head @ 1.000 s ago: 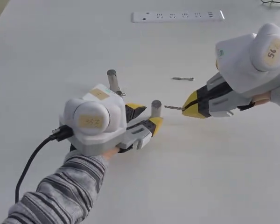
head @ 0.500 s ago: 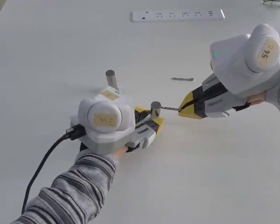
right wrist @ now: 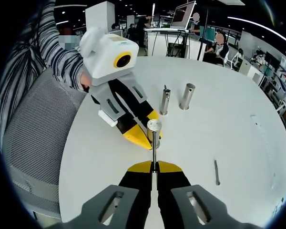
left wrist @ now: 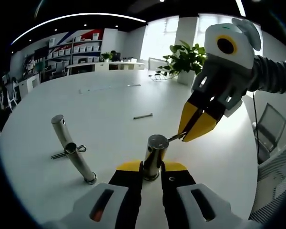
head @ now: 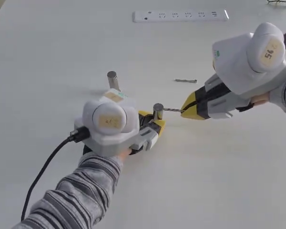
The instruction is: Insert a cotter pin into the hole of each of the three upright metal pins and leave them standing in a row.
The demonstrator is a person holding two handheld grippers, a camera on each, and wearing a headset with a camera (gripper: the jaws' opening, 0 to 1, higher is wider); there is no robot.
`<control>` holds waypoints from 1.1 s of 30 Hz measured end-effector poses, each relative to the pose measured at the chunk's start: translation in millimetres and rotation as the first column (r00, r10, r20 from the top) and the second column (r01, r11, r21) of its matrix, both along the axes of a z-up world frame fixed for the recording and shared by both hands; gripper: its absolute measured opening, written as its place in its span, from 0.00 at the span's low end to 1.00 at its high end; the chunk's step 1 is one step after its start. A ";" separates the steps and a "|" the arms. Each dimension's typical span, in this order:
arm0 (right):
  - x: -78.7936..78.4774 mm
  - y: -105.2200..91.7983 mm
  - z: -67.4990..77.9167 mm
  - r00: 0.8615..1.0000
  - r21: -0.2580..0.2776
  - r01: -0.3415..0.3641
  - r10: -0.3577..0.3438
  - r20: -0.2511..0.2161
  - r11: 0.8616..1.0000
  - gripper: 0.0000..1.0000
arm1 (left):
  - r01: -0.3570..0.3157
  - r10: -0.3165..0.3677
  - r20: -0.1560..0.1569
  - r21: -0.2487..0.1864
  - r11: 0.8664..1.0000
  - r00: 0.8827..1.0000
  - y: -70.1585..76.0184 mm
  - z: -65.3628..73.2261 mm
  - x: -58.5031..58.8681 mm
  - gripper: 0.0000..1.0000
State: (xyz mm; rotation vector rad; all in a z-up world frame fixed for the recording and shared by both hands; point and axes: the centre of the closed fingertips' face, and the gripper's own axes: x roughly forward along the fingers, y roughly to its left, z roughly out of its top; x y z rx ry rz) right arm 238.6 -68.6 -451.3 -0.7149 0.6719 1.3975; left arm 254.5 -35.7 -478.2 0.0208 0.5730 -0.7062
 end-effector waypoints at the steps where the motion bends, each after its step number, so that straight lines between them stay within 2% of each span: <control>1: 0.2 0.1 0.0 1.000 0.000 0.001 -0.001 0.000 1.000 0.00 | 0.002 -0.002 0.003 0.003 1.000 1.000 -0.2 -0.2 -0.2 0.11; 13: 1.7 7.7 2.2 1.000 -0.001 -0.023 0.023 0.010 1.000 0.00 | 0.006 -0.006 0.018 0.014 1.000 1.000 -0.3 -2.5 0.1 0.11; 22: 4.5 12.3 2.3 0.999 -0.002 -0.039 0.039 0.020 0.999 0.00 | 0.000 -0.001 0.013 0.016 1.000 1.000 -0.4 -4.5 0.4 0.11; 26: 5.3 15.6 2.4 0.999 -0.002 -0.044 0.044 0.027 0.999 0.00 | 0.000 -0.001 0.025 0.030 1.000 1.000 -0.6 -4.7 0.1 0.10; 33: 6.2 19.5 1.3 0.998 -0.008 -0.052 0.052 0.039 0.999 0.00 | -0.010 0.009 0.023 0.025 1.000 1.000 -0.3 -5.1 0.3 0.10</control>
